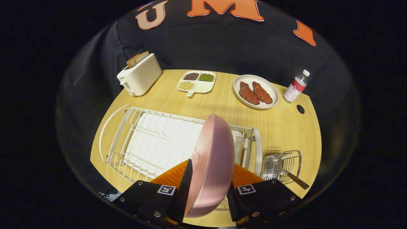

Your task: Take the plate from the dish rack, then take the spoon from the basket and place it into the plate.

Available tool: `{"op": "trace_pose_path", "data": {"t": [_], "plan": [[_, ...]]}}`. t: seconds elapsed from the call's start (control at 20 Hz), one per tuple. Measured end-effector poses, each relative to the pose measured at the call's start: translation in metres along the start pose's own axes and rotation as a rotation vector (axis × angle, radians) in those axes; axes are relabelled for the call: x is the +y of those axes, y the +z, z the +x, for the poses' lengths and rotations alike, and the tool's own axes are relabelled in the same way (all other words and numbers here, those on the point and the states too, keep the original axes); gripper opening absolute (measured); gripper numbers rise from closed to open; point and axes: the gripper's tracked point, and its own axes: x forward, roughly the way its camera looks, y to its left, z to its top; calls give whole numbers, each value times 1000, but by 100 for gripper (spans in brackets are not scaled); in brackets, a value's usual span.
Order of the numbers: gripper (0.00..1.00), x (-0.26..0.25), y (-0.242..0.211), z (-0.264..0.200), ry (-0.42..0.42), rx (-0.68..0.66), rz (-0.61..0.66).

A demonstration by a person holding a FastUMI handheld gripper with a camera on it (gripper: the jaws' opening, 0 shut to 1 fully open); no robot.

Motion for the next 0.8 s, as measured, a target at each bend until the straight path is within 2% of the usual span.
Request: {"op": "trace_pose_path", "data": {"t": [0.3, 0.5, 0.65, 0.8], "plan": [[45, -7, -4, 0, -58, 16, 18], [40, -19, 6, -12, -91, -31, 57], [37, -37, 10, -24, -147, -64, 63], [31, -36, 9, -40, -104, -81, 94]]}}
